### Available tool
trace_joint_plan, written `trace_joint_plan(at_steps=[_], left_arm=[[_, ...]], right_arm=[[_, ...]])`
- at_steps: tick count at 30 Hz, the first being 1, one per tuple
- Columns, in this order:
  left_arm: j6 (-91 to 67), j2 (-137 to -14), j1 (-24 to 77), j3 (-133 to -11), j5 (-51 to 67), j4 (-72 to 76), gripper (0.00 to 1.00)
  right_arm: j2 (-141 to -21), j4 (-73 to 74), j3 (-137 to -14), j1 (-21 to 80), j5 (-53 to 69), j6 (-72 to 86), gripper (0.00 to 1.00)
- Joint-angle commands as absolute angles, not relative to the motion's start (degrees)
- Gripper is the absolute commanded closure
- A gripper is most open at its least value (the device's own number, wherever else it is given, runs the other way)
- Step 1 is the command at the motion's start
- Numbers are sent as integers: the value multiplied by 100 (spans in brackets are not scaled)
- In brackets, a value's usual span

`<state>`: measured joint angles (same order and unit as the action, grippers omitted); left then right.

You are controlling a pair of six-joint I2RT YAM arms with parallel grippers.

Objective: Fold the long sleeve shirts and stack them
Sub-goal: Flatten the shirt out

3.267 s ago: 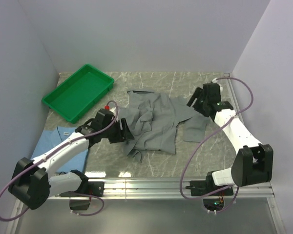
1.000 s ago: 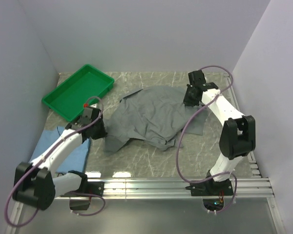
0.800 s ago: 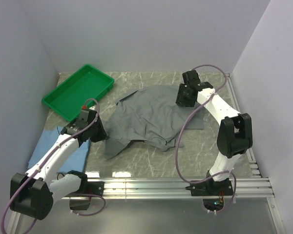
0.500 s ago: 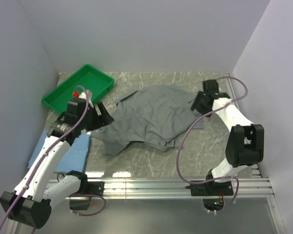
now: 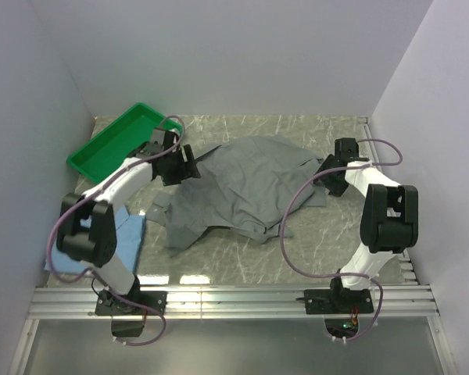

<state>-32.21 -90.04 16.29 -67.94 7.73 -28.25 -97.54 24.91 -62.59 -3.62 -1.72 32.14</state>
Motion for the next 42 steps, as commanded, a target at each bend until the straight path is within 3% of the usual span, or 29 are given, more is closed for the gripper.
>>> trace_joint_plan(at_steps=[1,7,10,12,13,15,17,25,31,32,33,34,36,37,40,42], left_arm=[[-3103,-9622,1617,-7382,852,-2426,23],[-3243,-10573,1679,-7647,853,-2452,25],[-3454,-10696,1679,-7245,888,-2373,29],[-3594,-10653,1679,-6919,923,-2268,32],[-3664,-10626,1679,-6560,966,-2181,33],[-3752,-10530,1679,-6181,967,-2084,39],[-3867,-10398,1661,-5601,1045,-1917,44],[-4218,-9642,1310,-3931,1441,-1565,48],[-4096,-8939,950,-3595,1529,-1828,49],[-4044,-8791,932,-3595,1538,-1863,48],[-3999,-8728,923,-3603,1538,-1907,47],[-3903,-8701,914,-3664,1547,-1986,46],[-3797,-8649,905,-3761,1573,-2083,45],[-3727,-8648,905,-3831,1565,-2135,44],[-3630,-8587,905,-3893,1512,-2206,44],[-3595,-8552,905,-3894,1486,-2215,44]], right_arm=[[-9975,2083,-6389,-387,-18,3287,30],[-10379,2092,-6706,-387,237,3182,30],[-10599,2153,-6943,-387,264,3085,37],[-10775,2206,-7144,-387,220,3033,54],[-10845,2258,-7233,-387,176,2980,69],[-11030,2364,-7513,-395,71,2866,81],[-11222,2443,-7724,-387,-183,2699,99],[-11426,2786,-9262,-404,-1642,2154,100],[-11408,2725,-9958,-457,-1628,2083,100],[-11417,2725,-10054,-474,-1356,2066,99],[-11452,2777,-10098,-475,-892,2057,89],[-11487,2847,-10151,-483,-627,2057,69],[-11584,2997,-10073,-483,-65,2153,50],[-11584,2971,-9959,-483,130,2162,33],[-11488,2602,-9335,-667,954,2224,23],[-11505,2347,-9036,-808,1483,2215,22]])
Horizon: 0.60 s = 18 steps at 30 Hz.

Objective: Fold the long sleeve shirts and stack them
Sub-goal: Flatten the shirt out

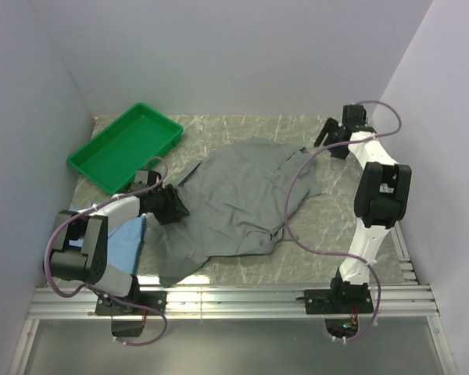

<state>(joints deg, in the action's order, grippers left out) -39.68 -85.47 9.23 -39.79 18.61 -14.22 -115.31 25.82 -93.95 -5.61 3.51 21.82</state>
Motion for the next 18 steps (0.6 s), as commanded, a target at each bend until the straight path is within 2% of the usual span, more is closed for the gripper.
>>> trace_joint_plan(at_steps=[1,6,11,16,18], left_arm=[[-3577,-8534,897,-3867,1459,-2215,44],[-3551,-8561,896,-3867,1476,-2180,44],[-3533,-8569,896,-3867,1424,-2180,45],[-3542,-8631,896,-3867,1424,-2162,45],[-3542,-8648,896,-3876,1441,-2162,45]], right_arm=[[-11592,2303,-8992,-826,1886,2180,21],[-12067,2540,-9202,-835,2390,1881,21],[-12480,2610,-9351,-835,2995,1732,28],[-12743,2637,-9614,-835,3409,1574,42],[-12840,2768,-9764,-835,3593,1486,51]])
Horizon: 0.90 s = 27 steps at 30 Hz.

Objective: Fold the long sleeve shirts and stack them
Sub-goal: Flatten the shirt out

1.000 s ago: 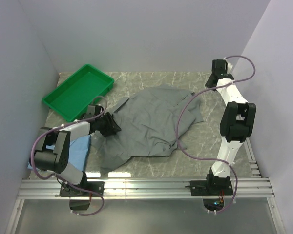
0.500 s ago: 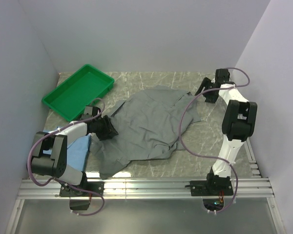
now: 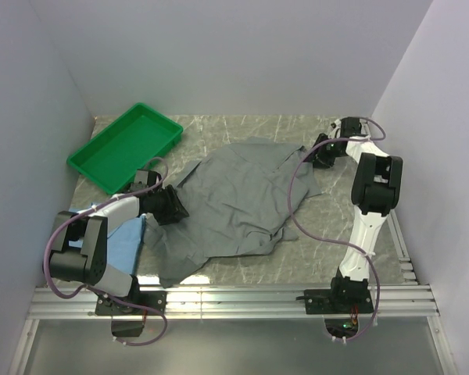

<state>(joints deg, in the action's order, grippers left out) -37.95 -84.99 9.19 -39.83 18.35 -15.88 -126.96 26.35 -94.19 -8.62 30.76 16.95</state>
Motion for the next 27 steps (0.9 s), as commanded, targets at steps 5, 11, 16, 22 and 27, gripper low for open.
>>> trace_joint_plan(at_steps=[5,11,16,22,27], left_arm=[[-3542,-8666,896,-3867,1406,-2180,46],[-3542,-8798,896,-3858,1582,-2145,48],[-3586,-8851,888,-3841,1670,-2083,50],[-3603,-8842,896,-3841,1687,-2057,50],[-3586,-8816,896,-3867,1688,-2100,50]], right_arm=[[-13025,3075,-10160,-835,3622,1354,83],[-12341,3103,-10932,-739,1938,1249,100],[-10997,1458,-10594,321,-1794,91,100],[-10160,-1817,-8913,1458,-4525,-2943,100],[-10528,-661,-8754,1380,-4623,-1971,89]])
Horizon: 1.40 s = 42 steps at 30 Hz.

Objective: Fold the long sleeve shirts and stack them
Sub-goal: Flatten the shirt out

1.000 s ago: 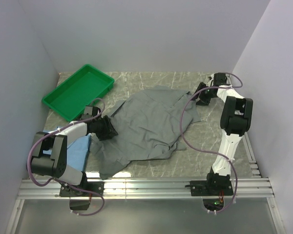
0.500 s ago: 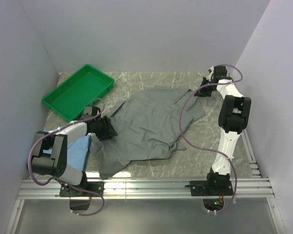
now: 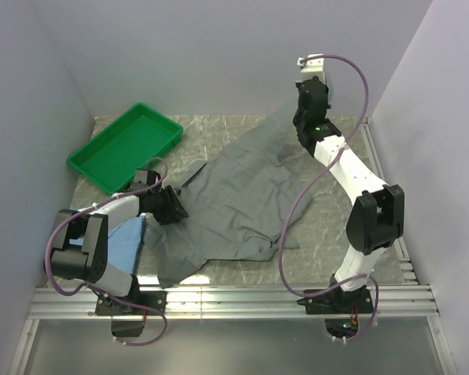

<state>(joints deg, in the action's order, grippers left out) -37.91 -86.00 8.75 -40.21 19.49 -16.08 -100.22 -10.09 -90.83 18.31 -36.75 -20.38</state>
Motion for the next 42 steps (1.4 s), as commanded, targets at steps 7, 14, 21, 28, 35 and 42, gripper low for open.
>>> trace_joint_plan(at_steps=[7,14,21,28,35,42], left_arm=[[-3560,-8614,896,-3832,1608,-2162,49],[-3560,-8271,896,-3744,1705,-2232,50],[-3507,-7692,888,-3683,1819,-2329,50],[-3410,-7181,861,-3674,1635,-2549,49],[-3402,-7260,861,-3787,1846,-2400,46],[-3314,-7750,905,-4411,1854,-2294,36]], right_arm=[[-11443,2316,-9588,686,-4194,708,64],[-10416,2820,-8939,422,-2772,1660,48],[-9932,3156,-8561,-165,-1147,2531,35],[-10194,2269,-8639,-369,139,3505,33],[-11099,1872,-9254,-369,167,4446,33],[-11706,1477,-9632,-369,176,5009,36]])
